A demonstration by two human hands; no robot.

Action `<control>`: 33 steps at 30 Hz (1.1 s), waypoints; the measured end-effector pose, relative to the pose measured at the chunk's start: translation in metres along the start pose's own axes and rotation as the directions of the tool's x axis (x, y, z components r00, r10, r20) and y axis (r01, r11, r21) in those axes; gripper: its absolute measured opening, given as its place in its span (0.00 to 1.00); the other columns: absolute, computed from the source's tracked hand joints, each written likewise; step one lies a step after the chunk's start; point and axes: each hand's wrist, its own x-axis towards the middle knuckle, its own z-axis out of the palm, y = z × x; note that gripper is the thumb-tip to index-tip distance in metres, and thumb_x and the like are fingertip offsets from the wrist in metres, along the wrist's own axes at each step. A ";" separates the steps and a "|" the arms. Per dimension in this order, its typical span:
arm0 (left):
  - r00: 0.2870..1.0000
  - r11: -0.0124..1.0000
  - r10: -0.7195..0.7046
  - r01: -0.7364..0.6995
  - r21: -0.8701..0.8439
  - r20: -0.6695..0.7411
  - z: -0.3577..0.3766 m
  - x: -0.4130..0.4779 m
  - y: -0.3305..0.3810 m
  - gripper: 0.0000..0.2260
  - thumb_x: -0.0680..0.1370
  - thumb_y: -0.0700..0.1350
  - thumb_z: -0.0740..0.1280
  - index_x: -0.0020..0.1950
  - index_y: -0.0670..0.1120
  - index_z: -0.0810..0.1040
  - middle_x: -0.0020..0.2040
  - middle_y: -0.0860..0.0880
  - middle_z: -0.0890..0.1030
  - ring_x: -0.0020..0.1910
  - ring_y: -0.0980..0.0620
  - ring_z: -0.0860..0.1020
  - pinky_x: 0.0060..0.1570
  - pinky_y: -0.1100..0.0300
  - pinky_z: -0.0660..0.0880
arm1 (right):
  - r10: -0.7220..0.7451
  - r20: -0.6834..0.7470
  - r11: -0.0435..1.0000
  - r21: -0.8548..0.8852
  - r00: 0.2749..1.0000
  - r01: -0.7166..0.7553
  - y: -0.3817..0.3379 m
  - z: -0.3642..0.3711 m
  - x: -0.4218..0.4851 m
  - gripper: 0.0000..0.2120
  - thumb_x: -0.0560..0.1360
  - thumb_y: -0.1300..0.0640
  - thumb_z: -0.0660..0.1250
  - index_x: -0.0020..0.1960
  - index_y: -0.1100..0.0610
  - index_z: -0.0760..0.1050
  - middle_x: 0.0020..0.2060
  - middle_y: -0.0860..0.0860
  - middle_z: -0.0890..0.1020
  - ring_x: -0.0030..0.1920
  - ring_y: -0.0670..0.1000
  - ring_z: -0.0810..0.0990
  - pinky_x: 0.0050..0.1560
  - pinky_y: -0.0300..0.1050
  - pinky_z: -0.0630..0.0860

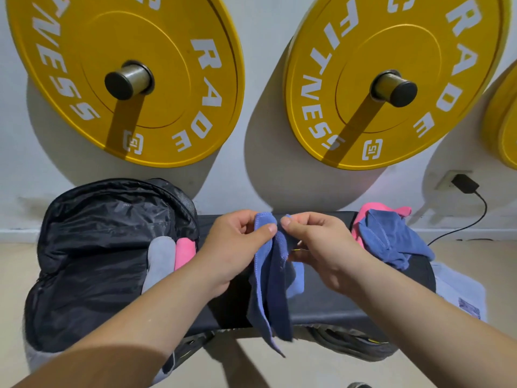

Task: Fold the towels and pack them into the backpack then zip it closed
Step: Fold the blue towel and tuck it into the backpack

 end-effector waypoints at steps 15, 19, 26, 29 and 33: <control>0.990 0.985 0.116 -0.125 0.120 0.083 0.005 -0.002 0.000 0.10 0.84 0.42 0.65 0.52 0.49 0.87 0.46 0.52 0.88 0.46 0.60 0.85 0.46 0.69 0.76 | -0.193 0.159 0.968 -0.131 0.968 0.214 -0.005 -0.004 0.001 0.13 0.74 0.72 0.72 0.57 0.62 0.83 0.47 0.62 0.86 0.43 0.55 0.84 0.47 0.45 0.81; 0.983 0.983 0.111 -0.131 0.131 0.146 0.004 -0.005 0.002 0.11 0.84 0.42 0.64 0.52 0.49 0.87 0.47 0.53 0.88 0.46 0.60 0.84 0.46 0.68 0.76 | -0.356 0.111 0.876 -0.306 0.928 0.372 -0.003 -0.007 0.003 0.04 0.73 0.66 0.76 0.45 0.58 0.86 0.39 0.57 0.87 0.37 0.50 0.82 0.42 0.46 0.80; 0.986 0.993 0.072 -0.084 0.078 0.150 0.003 -0.002 0.002 0.12 0.85 0.45 0.62 0.58 0.54 0.86 0.52 0.56 0.87 0.53 0.59 0.84 0.51 0.62 0.75 | -0.384 0.047 0.877 -0.294 0.922 0.380 -0.003 -0.009 0.008 0.06 0.68 0.64 0.81 0.43 0.58 0.87 0.43 0.60 0.84 0.42 0.50 0.84 0.47 0.48 0.83; 0.986 0.996 0.053 -0.063 0.058 0.158 0.003 -0.001 0.001 0.13 0.86 0.45 0.61 0.59 0.52 0.85 0.51 0.54 0.88 0.49 0.60 0.84 0.48 0.64 0.74 | -0.364 0.057 0.907 -0.202 0.930 0.368 0.000 -0.011 0.008 0.06 0.70 0.67 0.78 0.46 0.63 0.86 0.40 0.58 0.87 0.42 0.51 0.86 0.47 0.44 0.82; 0.980 0.997 0.050 -0.060 0.043 0.193 0.003 -0.003 0.002 0.13 0.86 0.43 0.60 0.59 0.49 0.85 0.48 0.54 0.87 0.44 0.61 0.82 0.44 0.69 0.74 | -0.380 0.050 0.894 -0.238 0.924 0.380 0.004 -0.013 0.011 0.04 0.71 0.64 0.78 0.45 0.60 0.85 0.38 0.57 0.86 0.39 0.48 0.83 0.43 0.41 0.80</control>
